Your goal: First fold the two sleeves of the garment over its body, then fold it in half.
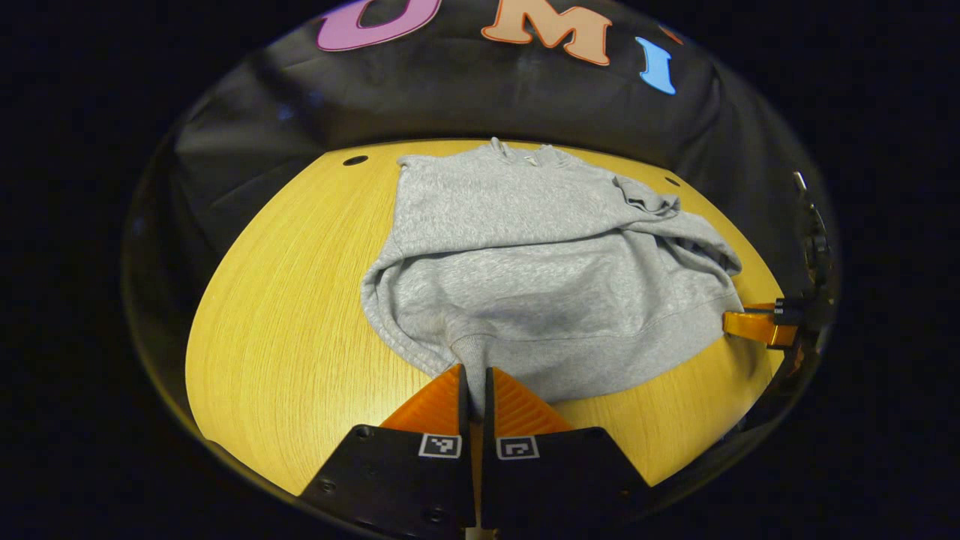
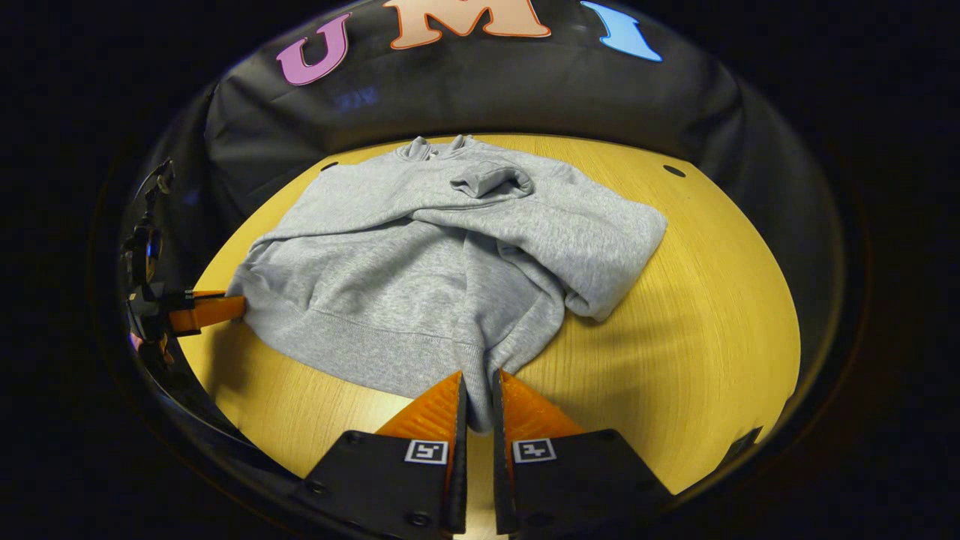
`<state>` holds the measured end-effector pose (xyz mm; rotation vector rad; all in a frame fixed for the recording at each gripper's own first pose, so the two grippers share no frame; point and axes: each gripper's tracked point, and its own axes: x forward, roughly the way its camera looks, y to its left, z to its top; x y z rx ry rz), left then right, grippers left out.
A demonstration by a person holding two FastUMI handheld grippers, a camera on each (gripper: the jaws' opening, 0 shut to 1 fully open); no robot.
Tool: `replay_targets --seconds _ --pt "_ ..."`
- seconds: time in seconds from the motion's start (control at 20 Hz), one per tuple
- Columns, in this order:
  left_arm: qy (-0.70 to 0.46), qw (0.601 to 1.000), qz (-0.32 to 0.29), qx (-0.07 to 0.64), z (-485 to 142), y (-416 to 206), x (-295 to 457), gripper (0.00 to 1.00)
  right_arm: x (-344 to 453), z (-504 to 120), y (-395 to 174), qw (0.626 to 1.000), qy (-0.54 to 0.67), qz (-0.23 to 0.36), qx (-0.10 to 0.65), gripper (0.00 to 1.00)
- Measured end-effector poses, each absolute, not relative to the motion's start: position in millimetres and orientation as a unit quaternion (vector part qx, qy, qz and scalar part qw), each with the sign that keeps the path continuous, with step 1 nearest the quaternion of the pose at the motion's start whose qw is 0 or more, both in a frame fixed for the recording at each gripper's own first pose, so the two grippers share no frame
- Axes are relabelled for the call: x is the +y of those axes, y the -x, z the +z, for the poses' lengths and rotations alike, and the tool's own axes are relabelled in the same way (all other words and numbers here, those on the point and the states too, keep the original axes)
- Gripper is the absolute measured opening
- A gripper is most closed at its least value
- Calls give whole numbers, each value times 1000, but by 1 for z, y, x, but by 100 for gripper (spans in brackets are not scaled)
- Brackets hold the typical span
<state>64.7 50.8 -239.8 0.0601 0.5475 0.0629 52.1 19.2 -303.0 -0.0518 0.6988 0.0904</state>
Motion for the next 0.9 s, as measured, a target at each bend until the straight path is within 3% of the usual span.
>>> replay_targets --seconds 0.1,0.15,0.5,0.9 --pt "1 963 40 266 -239 -64 51 0 20 -307 -56 939 15 39 340 17" --pt "14 963 41 265 -238 -64 51 0 21 -303 -52 940 10 37 340 8" --pt "49 972 24 230 -198 -69 44 0 27 -267 -60 950 -6 48 308 8" --pt "78 984 21 156 -121 -108 48 0 25 -206 -114 970 -30 40 239 8"
